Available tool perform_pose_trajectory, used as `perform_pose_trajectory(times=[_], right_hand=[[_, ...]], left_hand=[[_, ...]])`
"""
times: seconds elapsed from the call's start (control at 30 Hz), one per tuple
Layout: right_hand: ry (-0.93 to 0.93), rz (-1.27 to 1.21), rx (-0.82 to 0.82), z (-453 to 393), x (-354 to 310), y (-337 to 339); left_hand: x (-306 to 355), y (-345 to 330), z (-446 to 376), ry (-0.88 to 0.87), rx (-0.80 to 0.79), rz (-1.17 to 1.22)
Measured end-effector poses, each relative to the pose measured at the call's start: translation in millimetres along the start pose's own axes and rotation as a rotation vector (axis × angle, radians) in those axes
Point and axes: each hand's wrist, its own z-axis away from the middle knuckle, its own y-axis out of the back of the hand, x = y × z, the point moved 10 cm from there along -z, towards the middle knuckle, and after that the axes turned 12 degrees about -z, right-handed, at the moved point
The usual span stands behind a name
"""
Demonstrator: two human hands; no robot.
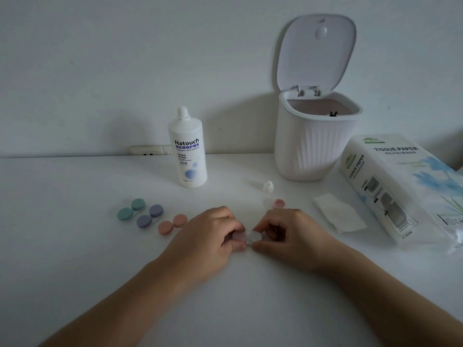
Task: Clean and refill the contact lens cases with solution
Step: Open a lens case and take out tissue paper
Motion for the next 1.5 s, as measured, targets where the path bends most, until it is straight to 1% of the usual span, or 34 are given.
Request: perform_pose_trajectory(times=[0.2, 0.37, 0.47, 0.57, 0.77, 0.87, 0.93, 1.07, 1.2, 1.27, 1.4, 1.5], right_hand=[[0.003, -0.004, -0.006, -0.8, 1.5, -0.7], [-0.001, -0.02, 0.003, -0.3, 0.5, 0.4], [0.005, -0.017, 0.007, 0.2, -2.4, 1.5], [0.02, 0.003, -0.002, 1.0, -4.7, 2.3], [0.037, 0.011, -0.01, 1.4, -5.5, 2.1], [0.042, 0.019, 0.0, 1.8, -5.3, 2.8], [0.045, 0.015, 0.003, 1.9, -5.9, 2.8], [0.041, 0.017, 0.008, 1.8, -6.2, 3.0], [0.042, 0.003, 0.006, 2.4, -6.9, 3.6], [0.038, 0.005, 0.005, 2.2, -6.9, 3.7], [0.029, 0.005, 0.005, 2.2, -5.9, 3.5], [0.032, 0.011, 0.007, 2.4, -6.7, 3.5]], left_hand=[[3.1, 1.7, 3.8, 0.045, 0.065, 0.037], [0.3, 4.1, 6.0, 0.075, 0.084, 0.054], [-2.7, 7.2, 5.2, 0.08, 0.086, 0.03], [-4.6, 7.6, 4.7, 0.081, 0.071, -0.09], [-10.1, 16.7, 13.1, 0.173, 0.114, -0.045], [-2.0, 15.5, 12.9, 0.127, 0.116, 0.061], [-0.4, 19.0, 13.1, 0.128, 0.14, 0.033], [1.8, 14.5, 9.9, 0.084, 0.094, -0.034], [2.7, 23.5, 15.1, 0.117, 0.154, -0.04], [3.6, 22.8, 15.4, 0.115, 0.145, -0.034], [-0.7, 19.4, 10.9, 0.121, 0.127, -0.115], [2.8, 19.3, 10.7, 0.075, 0.112, -0.125]])
